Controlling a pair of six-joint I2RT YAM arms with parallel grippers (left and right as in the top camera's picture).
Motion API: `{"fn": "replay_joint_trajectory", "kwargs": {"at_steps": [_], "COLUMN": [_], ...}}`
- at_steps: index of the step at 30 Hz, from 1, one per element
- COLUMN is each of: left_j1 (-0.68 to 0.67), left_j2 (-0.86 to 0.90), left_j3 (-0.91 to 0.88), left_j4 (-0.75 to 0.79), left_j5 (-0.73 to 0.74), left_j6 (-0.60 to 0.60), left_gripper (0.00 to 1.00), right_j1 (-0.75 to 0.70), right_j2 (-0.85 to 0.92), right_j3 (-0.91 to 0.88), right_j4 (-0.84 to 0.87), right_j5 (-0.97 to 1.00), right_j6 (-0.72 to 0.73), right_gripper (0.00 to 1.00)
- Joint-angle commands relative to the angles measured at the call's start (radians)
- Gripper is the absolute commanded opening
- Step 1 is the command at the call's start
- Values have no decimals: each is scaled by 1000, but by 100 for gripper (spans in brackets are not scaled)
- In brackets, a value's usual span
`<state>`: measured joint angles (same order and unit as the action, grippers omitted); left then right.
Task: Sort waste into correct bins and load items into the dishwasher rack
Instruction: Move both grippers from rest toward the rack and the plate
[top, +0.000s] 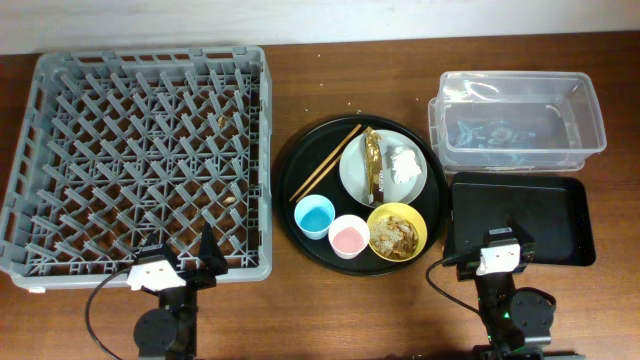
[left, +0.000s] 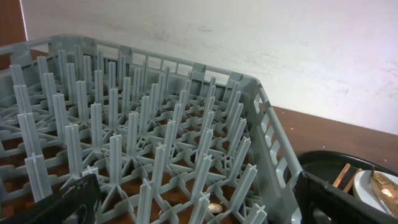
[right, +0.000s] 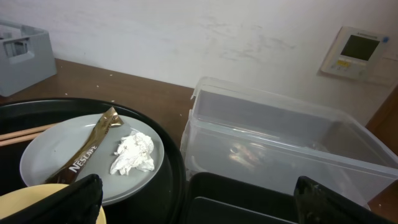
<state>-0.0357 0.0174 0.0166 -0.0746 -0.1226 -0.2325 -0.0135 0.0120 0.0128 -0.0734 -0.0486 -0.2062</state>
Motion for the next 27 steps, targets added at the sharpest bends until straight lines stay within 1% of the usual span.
{"fn": "replay_joint_trajectory", "kwargs": {"at_steps": [1,8,12,13,17,19,20,21,22,23,24,25,26,27], "left_j1": [6,6,6,6,6,6,6,6,6,6,6,6,6,6], "left_j2": [-4,-4,-4,-4,-4,-4,-4,-4,-4,3,66,147,261,435], "left_j3": [-7,-7,-7,-7,-7,-7,-7,3,19,50,137,214,312,468], "left_j4": [6,7,6,5,21,50,65,71,70,70,53,29,-15,-108], "left_j5": [-34,-32,0,34,33,36,72,126,135,135,134,135,136,147], "left_j6": [40,40,40,40,40,40,40,40,40,40,40,40,40,40], "left_gripper": [99,99,99,99,99,99,99,99,99,99,99,99,99,99], "right_j1": [-7,-7,-7,-7,-7,-7,-7,-7,-7,-7,-7,-7,-7,-7], "right_j2": [-4,-4,-4,-4,-4,-4,-4,-4,-4,-3,32,87,175,326], "right_j3": [-7,-7,-7,-7,-7,-7,-6,8,22,62,172,260,371,536], "right_j4": [-1,-1,-1,3,2,6,11,10,9,2,-46,-95,-176,-299], "right_j5": [1,2,1,1,-3,-55,-106,-110,-112,-122,-126,-156,-178,-192], "right_j6": [4,4,4,4,5,5,8,92,125,186,250,249,249,249], "right_gripper": [98,98,99,98,98,98,98,99,99,98,98,98,98,98]}}
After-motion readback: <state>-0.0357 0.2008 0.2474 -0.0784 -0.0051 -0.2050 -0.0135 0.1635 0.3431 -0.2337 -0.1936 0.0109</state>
